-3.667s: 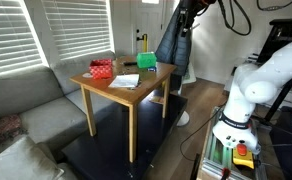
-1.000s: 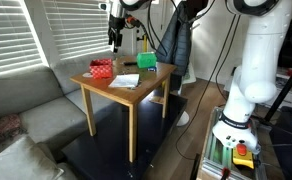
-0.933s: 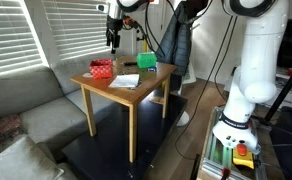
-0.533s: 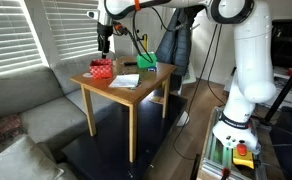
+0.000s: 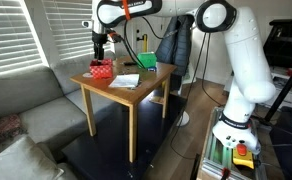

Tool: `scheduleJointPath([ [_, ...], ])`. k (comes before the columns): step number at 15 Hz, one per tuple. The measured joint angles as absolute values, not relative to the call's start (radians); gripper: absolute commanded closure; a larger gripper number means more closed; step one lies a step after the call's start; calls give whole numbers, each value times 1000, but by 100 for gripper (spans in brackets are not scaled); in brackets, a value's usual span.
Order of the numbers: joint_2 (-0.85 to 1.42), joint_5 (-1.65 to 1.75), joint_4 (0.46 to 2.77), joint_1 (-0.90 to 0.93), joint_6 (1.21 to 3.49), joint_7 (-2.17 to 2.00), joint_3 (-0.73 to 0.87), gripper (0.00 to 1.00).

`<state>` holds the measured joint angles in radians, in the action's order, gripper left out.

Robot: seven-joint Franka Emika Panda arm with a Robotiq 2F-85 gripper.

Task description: Pour the contents of the red basket on the counter

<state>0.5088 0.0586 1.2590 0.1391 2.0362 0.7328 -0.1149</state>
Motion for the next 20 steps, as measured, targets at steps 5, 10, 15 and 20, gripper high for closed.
scheduleJointPath([
  [5, 569, 59, 1198, 137, 1956, 729, -116, 34],
  [10, 612, 62, 1143, 134, 1879, 718, -116, 79],
  [15, 628, 71, 1103, 134, 1826, 707, -108, 100],
  [20, 627, 81, 1078, 131, 1809, 705, -85, 99],
])
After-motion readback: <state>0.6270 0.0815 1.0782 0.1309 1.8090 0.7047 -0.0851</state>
